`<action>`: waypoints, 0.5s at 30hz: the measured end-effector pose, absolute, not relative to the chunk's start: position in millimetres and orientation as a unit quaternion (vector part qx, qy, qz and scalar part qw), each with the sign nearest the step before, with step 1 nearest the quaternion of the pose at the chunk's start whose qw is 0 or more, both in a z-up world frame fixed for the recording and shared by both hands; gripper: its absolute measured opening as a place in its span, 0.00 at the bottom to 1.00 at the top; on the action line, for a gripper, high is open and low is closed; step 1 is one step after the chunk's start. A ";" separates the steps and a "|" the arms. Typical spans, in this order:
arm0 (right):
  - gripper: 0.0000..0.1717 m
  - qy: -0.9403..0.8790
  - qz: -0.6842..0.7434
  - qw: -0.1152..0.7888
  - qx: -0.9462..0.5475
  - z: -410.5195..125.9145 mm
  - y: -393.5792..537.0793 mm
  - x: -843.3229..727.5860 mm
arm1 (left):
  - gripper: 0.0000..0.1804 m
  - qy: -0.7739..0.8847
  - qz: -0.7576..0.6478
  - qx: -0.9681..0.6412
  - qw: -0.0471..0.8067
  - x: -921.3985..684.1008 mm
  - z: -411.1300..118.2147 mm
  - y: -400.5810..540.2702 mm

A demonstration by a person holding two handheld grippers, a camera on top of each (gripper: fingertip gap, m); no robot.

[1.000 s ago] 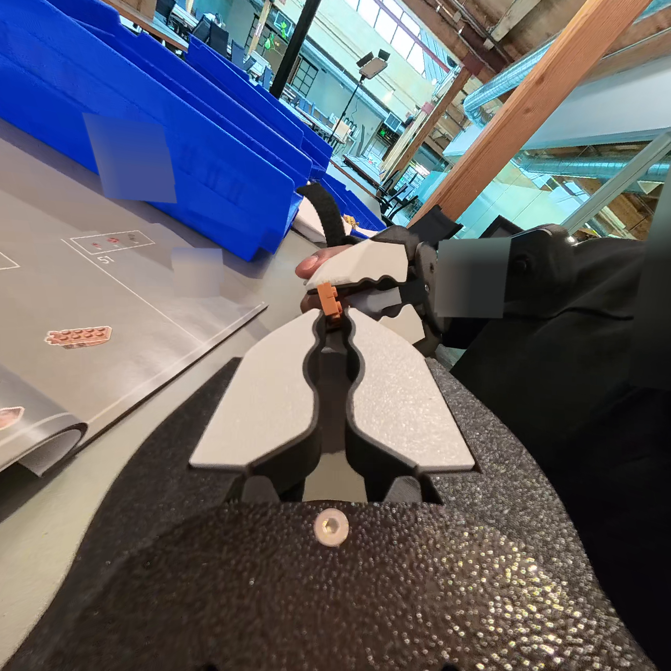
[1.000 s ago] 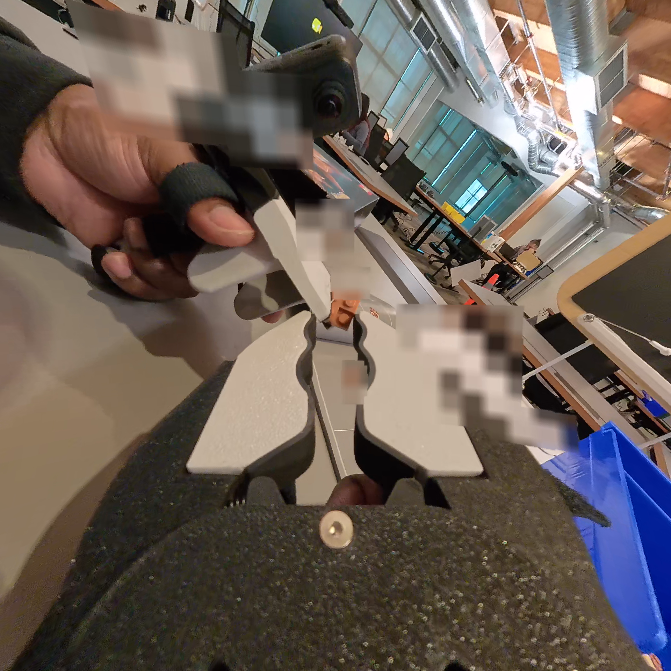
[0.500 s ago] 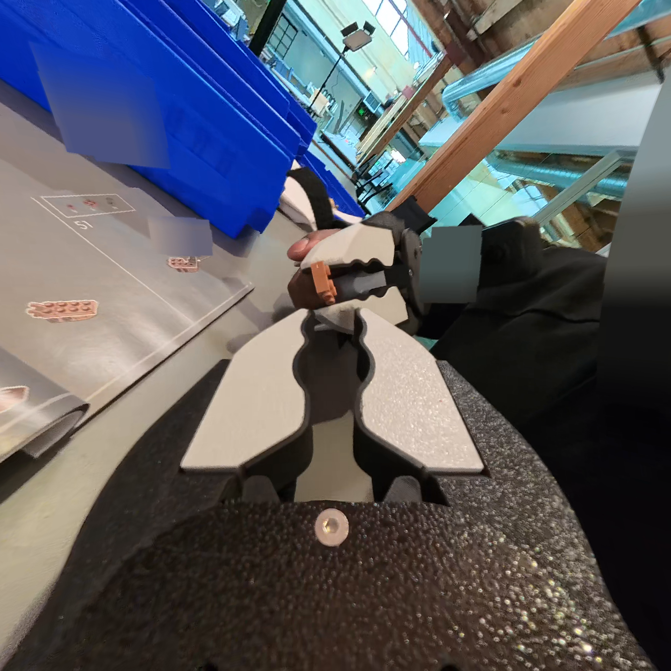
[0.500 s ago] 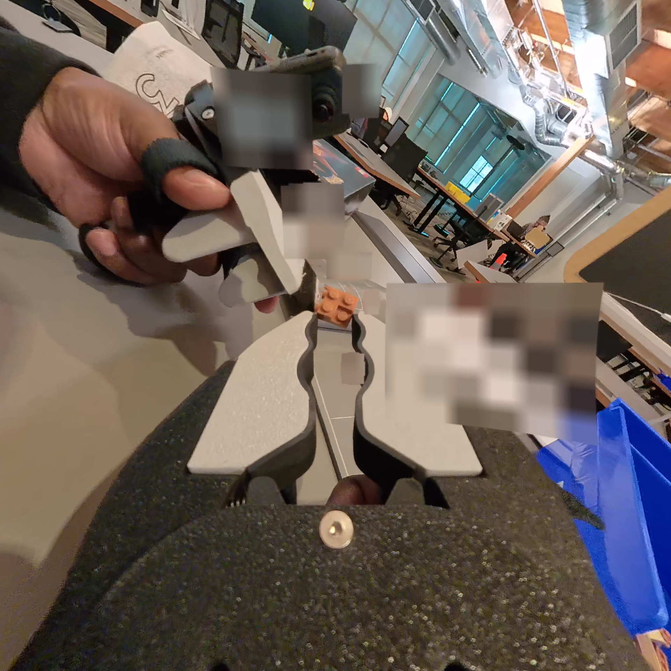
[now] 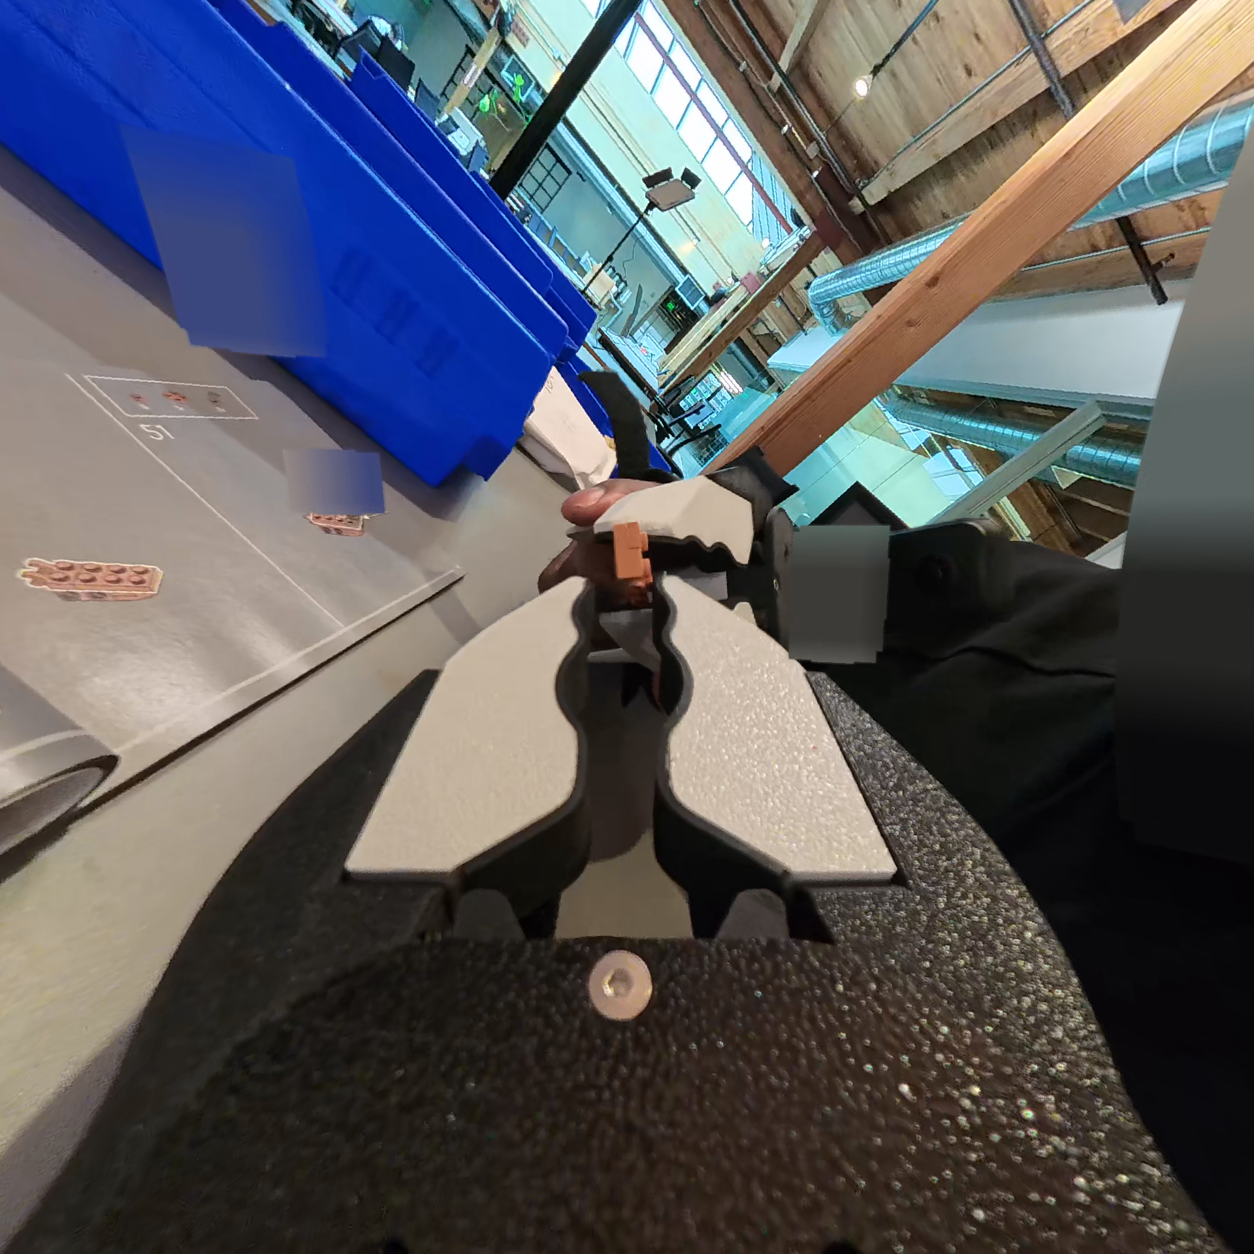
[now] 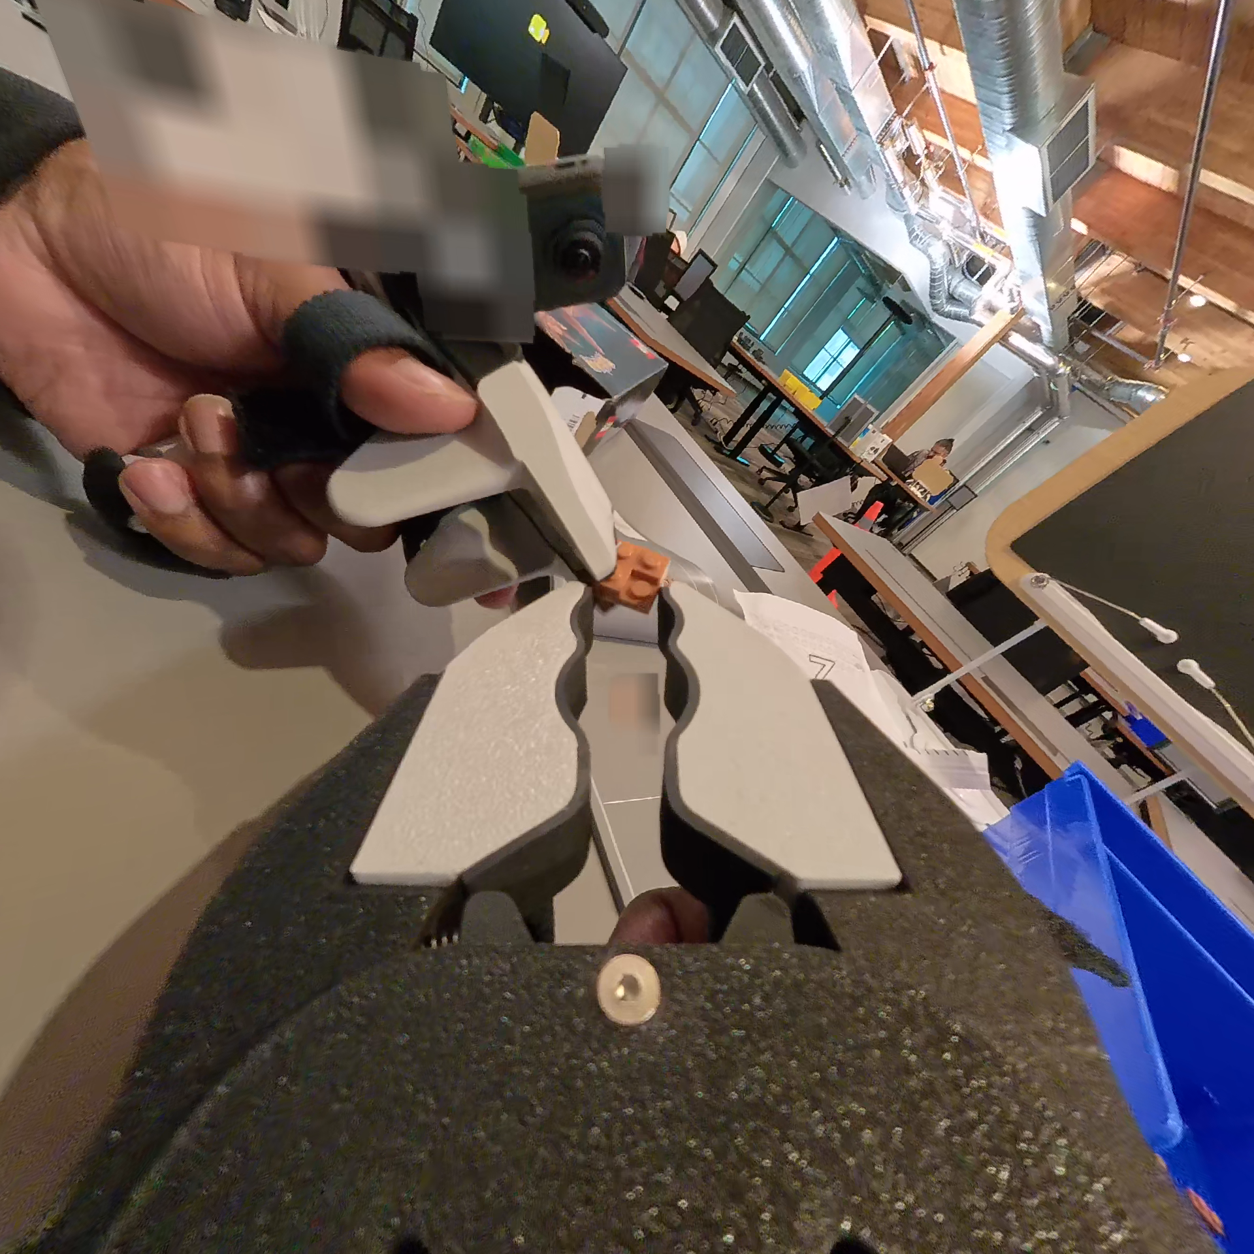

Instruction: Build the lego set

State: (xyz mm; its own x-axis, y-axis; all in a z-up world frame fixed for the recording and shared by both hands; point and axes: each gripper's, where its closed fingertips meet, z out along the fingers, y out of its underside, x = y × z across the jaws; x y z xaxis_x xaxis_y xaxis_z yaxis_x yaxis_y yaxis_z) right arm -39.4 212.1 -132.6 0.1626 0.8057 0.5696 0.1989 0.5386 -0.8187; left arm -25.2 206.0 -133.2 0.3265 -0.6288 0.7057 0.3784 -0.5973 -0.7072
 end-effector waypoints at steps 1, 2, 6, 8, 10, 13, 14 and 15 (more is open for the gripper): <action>0.10 -0.601 0.236 0.639 -0.418 -132.7 212.8 -39.5 | 0.05 0.092 -0.571 -0.680 0.450 -26.4 -130.8 205.8; 0.09 -0.604 0.235 0.635 -0.421 -134.5 213.6 -39.7 | 0.04 0.095 -0.570 -0.672 0.463 -27.8 -127.0 205.3; 0.10 -0.599 0.274 0.614 -0.434 -135.6 215.2 -38.5 | 0.04 0.125 -0.500 -0.688 0.511 -38.1 -128.3 211.0; 0.11 -0.593 0.296 0.602 -0.445 -135.3 218.3 -37.9 | 0.04 0.158 -0.443 -0.706 0.529 -42.3 -133.2 213.1; 0.12 -0.584 0.323 0.583 -0.464 -136.3 220.8 -37.7 | 0.04 0.189 -0.372 -0.724 0.549 -47.5 -138.9 216.7; 0.13 -0.561 0.367 0.553 -0.495 -133.7 223.0 -38.2 | 0.04 0.249 -0.242 -0.744 0.572 -52.3 -147.9 221.0; 0.13 -0.552 0.376 0.545 -0.507 -132.6 224.7 -38.4 | 0.04 0.268 -0.199 -0.746 0.576 -52.5 -149.8 221.7; 0.13 -0.544 0.381 0.536 -0.521 -132.5 226.7 -38.8 | 0.04 0.284 -0.161 -0.747 0.579 -51.8 -151.4 221.9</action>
